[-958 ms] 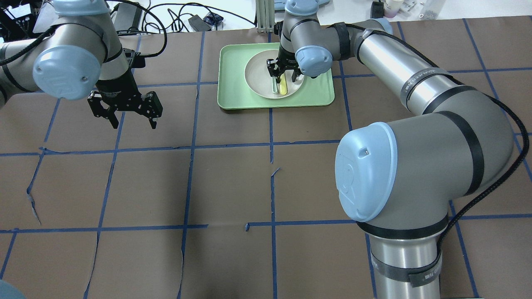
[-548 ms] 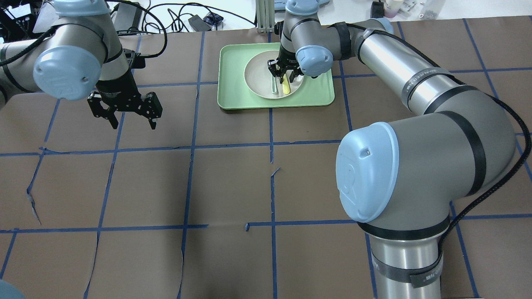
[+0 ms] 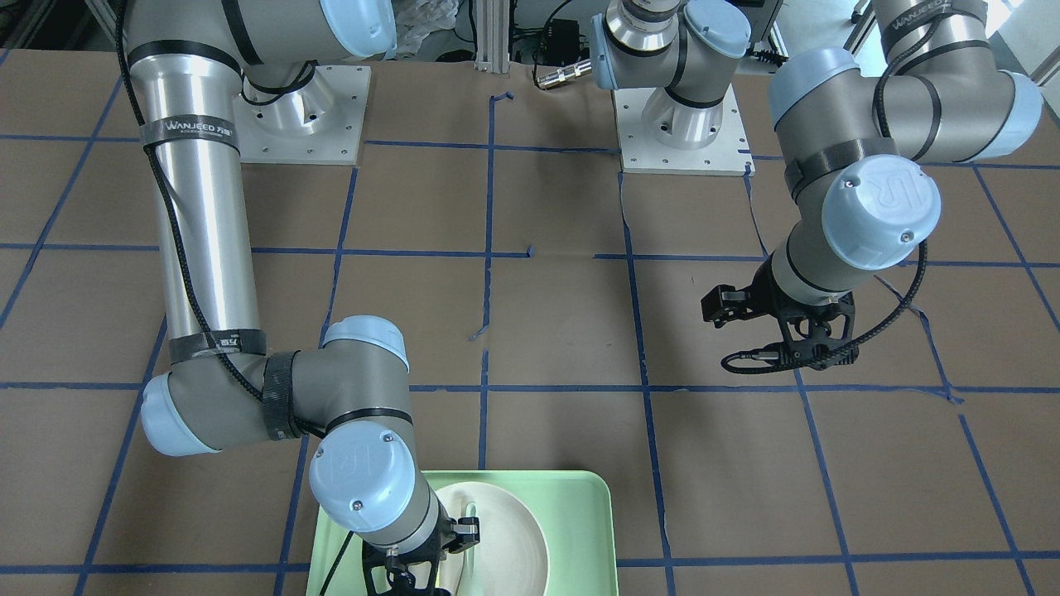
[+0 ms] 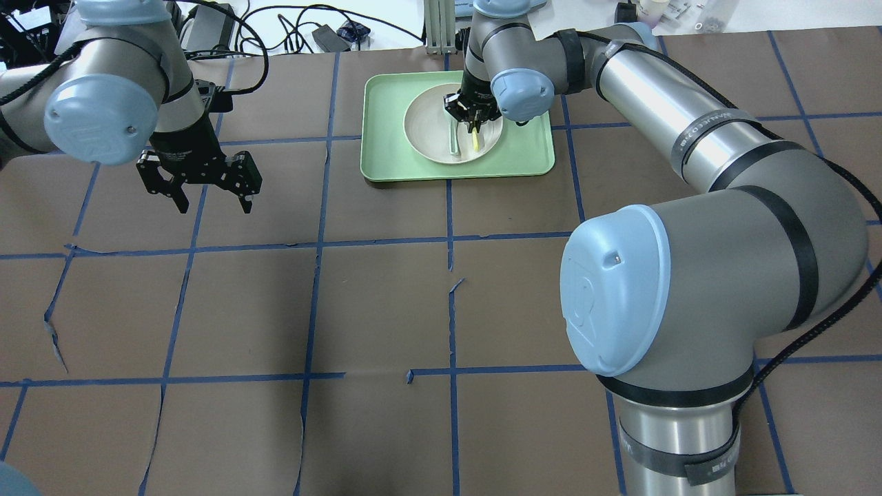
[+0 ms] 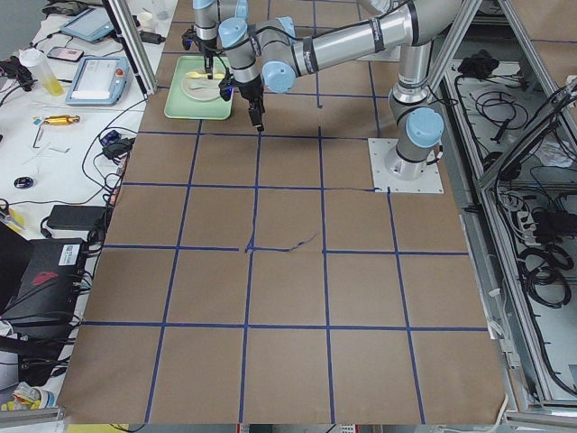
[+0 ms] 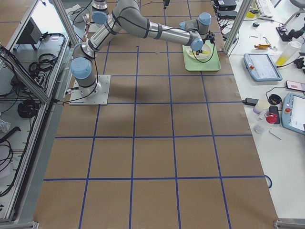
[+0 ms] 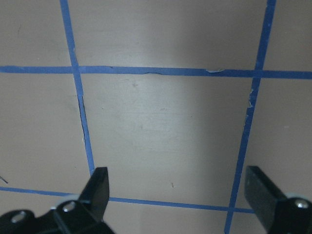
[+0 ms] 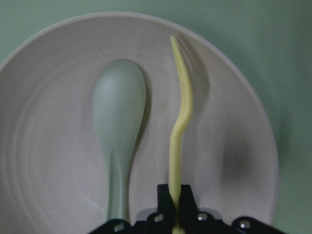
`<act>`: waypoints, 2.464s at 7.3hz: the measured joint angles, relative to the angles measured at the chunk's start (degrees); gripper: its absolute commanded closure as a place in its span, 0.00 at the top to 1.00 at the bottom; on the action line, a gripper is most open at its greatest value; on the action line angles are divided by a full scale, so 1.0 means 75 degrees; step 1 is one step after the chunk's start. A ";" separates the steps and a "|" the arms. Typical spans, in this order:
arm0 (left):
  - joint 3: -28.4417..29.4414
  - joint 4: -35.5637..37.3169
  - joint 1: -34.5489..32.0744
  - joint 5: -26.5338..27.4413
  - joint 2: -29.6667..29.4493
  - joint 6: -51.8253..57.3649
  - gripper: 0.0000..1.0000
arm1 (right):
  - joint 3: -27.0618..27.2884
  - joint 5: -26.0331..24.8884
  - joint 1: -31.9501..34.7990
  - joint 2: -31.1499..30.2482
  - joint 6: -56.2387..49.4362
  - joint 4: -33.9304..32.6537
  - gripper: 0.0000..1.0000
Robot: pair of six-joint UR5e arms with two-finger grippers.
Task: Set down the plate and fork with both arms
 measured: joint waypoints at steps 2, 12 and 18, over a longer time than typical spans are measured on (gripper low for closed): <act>0.0000 0.0059 0.0081 0.0004 0.0023 0.0076 1.00 | 0.0045 0.0023 -0.0034 -0.0481 0.0034 0.0387 0.00; -0.0025 0.0083 0.0050 -0.0011 0.0189 -0.0030 1.00 | 0.1087 0.1355 -0.1298 -0.0416 -0.2316 -0.0121 1.00; 0.0004 0.0079 0.0004 -0.0021 0.0266 -0.0046 1.00 | 0.1747 0.0291 -0.1298 -0.1834 -0.2261 0.0727 1.00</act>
